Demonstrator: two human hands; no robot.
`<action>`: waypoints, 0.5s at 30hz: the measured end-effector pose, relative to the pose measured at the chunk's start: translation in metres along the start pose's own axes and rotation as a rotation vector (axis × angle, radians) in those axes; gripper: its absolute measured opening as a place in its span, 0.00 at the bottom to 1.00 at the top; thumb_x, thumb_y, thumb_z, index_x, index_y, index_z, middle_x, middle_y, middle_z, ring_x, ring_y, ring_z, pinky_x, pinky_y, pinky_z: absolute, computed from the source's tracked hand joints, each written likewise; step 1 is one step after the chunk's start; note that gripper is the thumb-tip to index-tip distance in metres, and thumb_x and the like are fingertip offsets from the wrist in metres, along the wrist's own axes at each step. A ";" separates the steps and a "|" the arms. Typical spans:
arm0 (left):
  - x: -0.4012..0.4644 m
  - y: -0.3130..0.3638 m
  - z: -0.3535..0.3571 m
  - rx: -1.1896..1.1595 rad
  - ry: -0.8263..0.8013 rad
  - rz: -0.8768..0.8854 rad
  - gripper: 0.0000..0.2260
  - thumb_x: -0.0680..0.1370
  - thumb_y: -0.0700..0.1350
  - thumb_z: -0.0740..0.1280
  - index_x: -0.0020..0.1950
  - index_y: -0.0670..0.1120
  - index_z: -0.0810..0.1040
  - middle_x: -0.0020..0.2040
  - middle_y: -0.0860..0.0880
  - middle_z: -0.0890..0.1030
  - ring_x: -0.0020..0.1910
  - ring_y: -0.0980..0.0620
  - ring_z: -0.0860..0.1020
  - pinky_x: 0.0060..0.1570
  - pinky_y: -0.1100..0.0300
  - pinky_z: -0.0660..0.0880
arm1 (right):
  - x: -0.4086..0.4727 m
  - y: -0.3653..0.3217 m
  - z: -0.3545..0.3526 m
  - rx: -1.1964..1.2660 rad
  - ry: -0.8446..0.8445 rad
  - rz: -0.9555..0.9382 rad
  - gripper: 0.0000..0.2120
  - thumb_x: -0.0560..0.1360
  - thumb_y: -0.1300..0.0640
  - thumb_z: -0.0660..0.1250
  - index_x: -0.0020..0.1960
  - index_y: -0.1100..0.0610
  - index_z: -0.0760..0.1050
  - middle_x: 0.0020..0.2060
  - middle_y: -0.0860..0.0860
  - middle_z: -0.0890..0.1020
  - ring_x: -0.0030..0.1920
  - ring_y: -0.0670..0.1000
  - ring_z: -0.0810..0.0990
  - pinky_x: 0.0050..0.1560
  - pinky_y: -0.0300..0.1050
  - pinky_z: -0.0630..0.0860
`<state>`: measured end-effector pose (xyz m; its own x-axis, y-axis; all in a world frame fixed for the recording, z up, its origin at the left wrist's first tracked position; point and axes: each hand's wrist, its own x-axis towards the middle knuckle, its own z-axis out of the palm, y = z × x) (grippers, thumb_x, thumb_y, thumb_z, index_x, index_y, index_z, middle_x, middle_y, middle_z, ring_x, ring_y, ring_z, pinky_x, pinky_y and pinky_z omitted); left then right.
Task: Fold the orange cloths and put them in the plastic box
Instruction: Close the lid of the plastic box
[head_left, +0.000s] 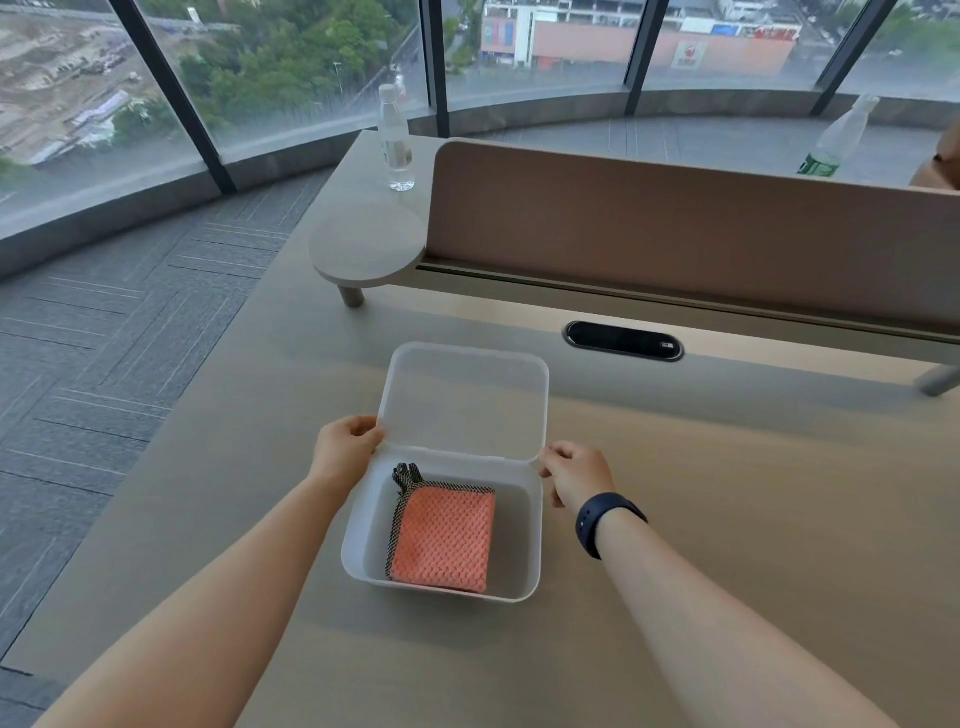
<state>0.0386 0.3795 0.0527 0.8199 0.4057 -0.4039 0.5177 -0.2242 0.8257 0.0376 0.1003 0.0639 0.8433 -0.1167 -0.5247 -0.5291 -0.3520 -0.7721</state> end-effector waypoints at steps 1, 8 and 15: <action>0.000 0.000 -0.001 -0.021 0.000 0.003 0.08 0.76 0.38 0.67 0.55 0.42 0.80 0.43 0.47 0.82 0.34 0.54 0.76 0.37 0.60 0.74 | -0.001 -0.002 -0.001 0.023 0.002 0.002 0.10 0.77 0.58 0.61 0.44 0.61 0.79 0.35 0.52 0.79 0.25 0.52 0.70 0.33 0.45 0.72; -0.007 0.006 -0.007 -0.124 -0.019 0.036 0.06 0.77 0.38 0.68 0.53 0.44 0.76 0.43 0.47 0.81 0.35 0.52 0.77 0.35 0.60 0.73 | -0.011 -0.013 -0.005 0.125 0.031 -0.009 0.14 0.77 0.56 0.60 0.44 0.66 0.76 0.34 0.54 0.76 0.24 0.52 0.71 0.33 0.46 0.74; -0.026 0.009 -0.016 -0.226 0.006 0.035 0.08 0.80 0.42 0.60 0.53 0.46 0.79 0.49 0.48 0.80 0.48 0.48 0.76 0.45 0.54 0.73 | -0.028 -0.024 -0.009 0.151 0.052 -0.041 0.21 0.80 0.49 0.57 0.45 0.67 0.76 0.31 0.55 0.75 0.27 0.51 0.72 0.27 0.43 0.75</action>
<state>0.0180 0.3807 0.0772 0.8343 0.4070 -0.3718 0.4209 -0.0346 0.9065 0.0274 0.1035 0.1004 0.8660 -0.1548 -0.4755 -0.4993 -0.2140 -0.8396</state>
